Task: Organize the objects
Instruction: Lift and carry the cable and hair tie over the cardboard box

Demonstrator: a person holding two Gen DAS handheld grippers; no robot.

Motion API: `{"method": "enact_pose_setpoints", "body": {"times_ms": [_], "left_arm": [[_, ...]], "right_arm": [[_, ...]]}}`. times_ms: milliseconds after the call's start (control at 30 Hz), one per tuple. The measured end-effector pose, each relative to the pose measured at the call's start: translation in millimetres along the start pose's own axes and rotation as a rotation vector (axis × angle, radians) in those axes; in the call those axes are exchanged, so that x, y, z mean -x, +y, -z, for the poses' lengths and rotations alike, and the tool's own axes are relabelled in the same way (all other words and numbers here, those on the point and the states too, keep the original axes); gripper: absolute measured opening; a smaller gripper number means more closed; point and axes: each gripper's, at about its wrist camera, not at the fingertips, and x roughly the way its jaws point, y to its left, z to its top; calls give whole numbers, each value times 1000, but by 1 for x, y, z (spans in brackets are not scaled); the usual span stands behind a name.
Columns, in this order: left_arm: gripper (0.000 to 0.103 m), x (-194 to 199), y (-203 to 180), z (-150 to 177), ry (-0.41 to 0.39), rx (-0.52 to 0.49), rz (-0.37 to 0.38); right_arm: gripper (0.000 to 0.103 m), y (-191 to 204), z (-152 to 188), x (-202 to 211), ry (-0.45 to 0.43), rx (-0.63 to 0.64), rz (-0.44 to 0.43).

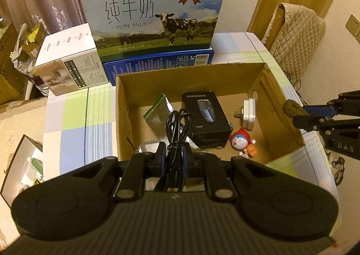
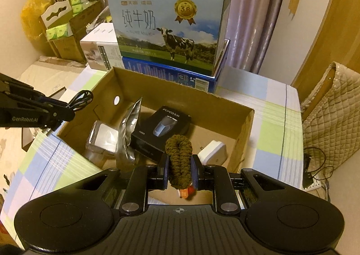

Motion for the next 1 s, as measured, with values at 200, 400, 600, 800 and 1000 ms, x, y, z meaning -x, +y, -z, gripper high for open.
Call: {"method": "enact_pose_setpoints", "body": {"times_ms": [200, 400, 600, 800, 1000], "left_arm": [[11, -19, 0, -7, 3, 11, 3], [11, -36, 0, -6, 11, 7, -10], [11, -46, 2, -6, 13, 22, -13], [13, -50, 2, -9, -1, 18, -22], [30, -48, 0, -10, -21, 10, -36]], "right_arm": [[17, -4, -7, -16, 10, -14, -2], [17, -8, -7, -31, 23, -18, -4], [17, -11, -1, -41, 38, -23, -6], [17, -14, 1, -46, 46, -30, -6], [17, -15, 1, -46, 46, -34, -7]]}}
